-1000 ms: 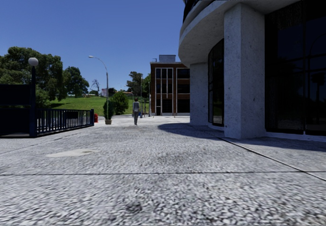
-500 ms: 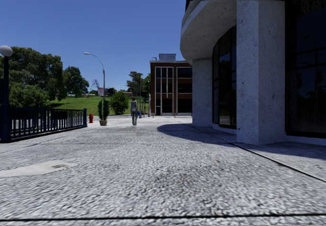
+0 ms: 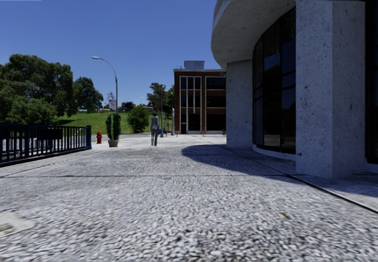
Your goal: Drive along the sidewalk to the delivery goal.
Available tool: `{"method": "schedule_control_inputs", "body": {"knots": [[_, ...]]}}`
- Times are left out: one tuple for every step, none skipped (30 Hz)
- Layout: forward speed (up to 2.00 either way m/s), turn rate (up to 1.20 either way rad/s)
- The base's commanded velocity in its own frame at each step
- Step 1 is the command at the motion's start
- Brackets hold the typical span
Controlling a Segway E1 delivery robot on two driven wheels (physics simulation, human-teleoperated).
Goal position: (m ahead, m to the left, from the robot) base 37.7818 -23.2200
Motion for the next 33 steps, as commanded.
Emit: {"method": "schedule_control_inputs", "body": {"knots": [[2.0, 0.0], [2.0, 0.0], [2.0, 0.0], [2.0, 0.0], [2.0, 0.0], [2.0, 0.0], [2.0, 0.0], [2.0, 0.0], [2.0, 0.0], [2.0, 0.0], [2.0, 0.0], [2.0, 0.0], [2.0, 0.0], [2.0, 0.0], [2.0, 0.0], [2.0, 0.0], [2.0, 0.0], [2.0, 0.0], [2.0, 0.0], [2.0, 0.0], [2.0, 0.0], [2.0, 0.0], [2.0, 0.0], [2.0, 0.0], [2.0, 0.0], [2.0, 0.0], [2.0, 0.0], [2.0, 0.0], [2.0, 0.0], [2.0, 0.0], [2.0, 0.0], [2.0, 0.0], [2.0, 0.0]]}}
